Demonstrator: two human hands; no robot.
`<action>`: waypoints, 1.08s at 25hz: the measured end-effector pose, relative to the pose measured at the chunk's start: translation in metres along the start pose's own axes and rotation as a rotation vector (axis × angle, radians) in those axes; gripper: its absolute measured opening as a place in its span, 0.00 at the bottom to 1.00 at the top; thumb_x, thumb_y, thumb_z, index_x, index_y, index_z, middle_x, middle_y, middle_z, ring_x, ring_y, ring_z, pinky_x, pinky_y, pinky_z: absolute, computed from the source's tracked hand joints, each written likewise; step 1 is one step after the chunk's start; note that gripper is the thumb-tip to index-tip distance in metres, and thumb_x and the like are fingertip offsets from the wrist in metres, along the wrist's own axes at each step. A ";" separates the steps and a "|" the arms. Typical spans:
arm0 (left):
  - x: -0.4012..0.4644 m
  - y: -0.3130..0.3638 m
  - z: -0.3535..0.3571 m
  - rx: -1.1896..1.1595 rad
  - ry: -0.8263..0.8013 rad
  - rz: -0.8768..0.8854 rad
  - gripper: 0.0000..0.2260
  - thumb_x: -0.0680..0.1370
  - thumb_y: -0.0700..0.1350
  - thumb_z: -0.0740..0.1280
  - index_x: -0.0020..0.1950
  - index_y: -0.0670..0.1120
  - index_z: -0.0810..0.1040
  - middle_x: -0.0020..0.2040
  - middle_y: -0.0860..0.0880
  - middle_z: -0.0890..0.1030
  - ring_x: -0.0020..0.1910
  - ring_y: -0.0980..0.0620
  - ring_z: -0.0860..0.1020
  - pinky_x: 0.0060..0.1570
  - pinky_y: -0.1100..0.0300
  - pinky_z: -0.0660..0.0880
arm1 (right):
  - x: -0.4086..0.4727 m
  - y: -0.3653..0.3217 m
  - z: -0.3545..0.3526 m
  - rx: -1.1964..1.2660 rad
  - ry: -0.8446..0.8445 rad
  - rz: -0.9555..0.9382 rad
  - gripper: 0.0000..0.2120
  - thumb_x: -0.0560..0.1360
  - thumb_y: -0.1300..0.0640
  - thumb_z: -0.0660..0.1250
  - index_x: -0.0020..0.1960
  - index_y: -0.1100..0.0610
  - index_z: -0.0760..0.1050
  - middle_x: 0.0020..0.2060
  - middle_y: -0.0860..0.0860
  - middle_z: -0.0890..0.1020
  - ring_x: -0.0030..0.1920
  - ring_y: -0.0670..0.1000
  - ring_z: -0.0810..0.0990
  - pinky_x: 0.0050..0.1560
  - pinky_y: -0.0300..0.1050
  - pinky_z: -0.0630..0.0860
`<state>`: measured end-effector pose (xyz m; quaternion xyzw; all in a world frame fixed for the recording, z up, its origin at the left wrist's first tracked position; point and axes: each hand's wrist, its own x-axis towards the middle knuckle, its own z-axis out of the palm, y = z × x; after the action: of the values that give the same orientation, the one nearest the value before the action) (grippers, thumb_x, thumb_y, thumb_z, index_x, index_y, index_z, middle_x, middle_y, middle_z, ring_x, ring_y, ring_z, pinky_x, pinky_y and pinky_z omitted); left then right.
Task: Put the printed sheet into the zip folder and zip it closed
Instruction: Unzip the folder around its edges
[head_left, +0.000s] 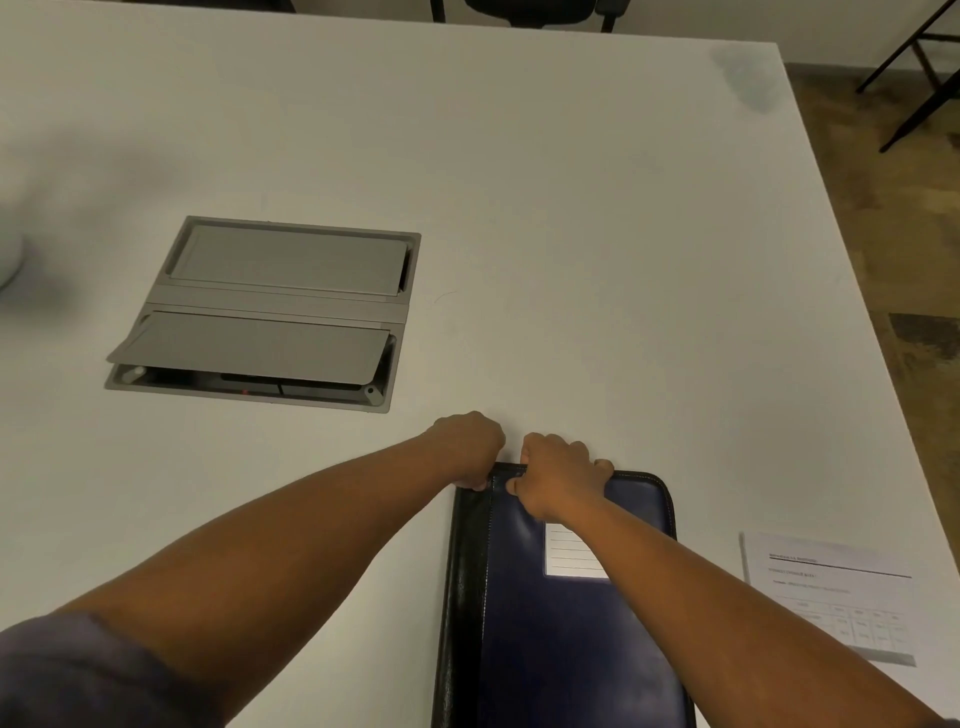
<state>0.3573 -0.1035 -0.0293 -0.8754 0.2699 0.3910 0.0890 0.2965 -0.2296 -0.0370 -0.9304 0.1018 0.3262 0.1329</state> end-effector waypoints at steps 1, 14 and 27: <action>-0.003 0.004 0.002 0.066 0.017 0.003 0.14 0.77 0.44 0.71 0.62 0.45 0.77 0.56 0.46 0.80 0.55 0.46 0.79 0.50 0.54 0.71 | -0.001 0.000 0.000 -0.007 0.002 -0.002 0.16 0.75 0.43 0.66 0.58 0.48 0.71 0.57 0.48 0.76 0.61 0.57 0.71 0.61 0.62 0.65; 0.003 0.011 -0.002 -0.056 -0.121 -0.101 0.17 0.75 0.42 0.73 0.62 0.41 0.77 0.52 0.44 0.78 0.50 0.46 0.79 0.49 0.57 0.75 | -0.006 -0.007 0.006 -0.030 0.053 -0.023 0.13 0.76 0.45 0.65 0.57 0.48 0.72 0.53 0.48 0.77 0.57 0.56 0.73 0.59 0.62 0.65; 0.005 -0.020 0.011 -1.157 -0.110 -0.464 0.08 0.76 0.37 0.73 0.43 0.39 0.74 0.38 0.44 0.72 0.37 0.50 0.69 0.41 0.59 0.68 | 0.001 -0.001 0.007 0.040 0.005 -0.027 0.14 0.74 0.44 0.67 0.56 0.48 0.71 0.53 0.47 0.77 0.57 0.55 0.74 0.61 0.63 0.64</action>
<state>0.3639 -0.0849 -0.0412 -0.7961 -0.1877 0.4890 -0.3033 0.2933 -0.2261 -0.0423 -0.9296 0.0961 0.3200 0.1557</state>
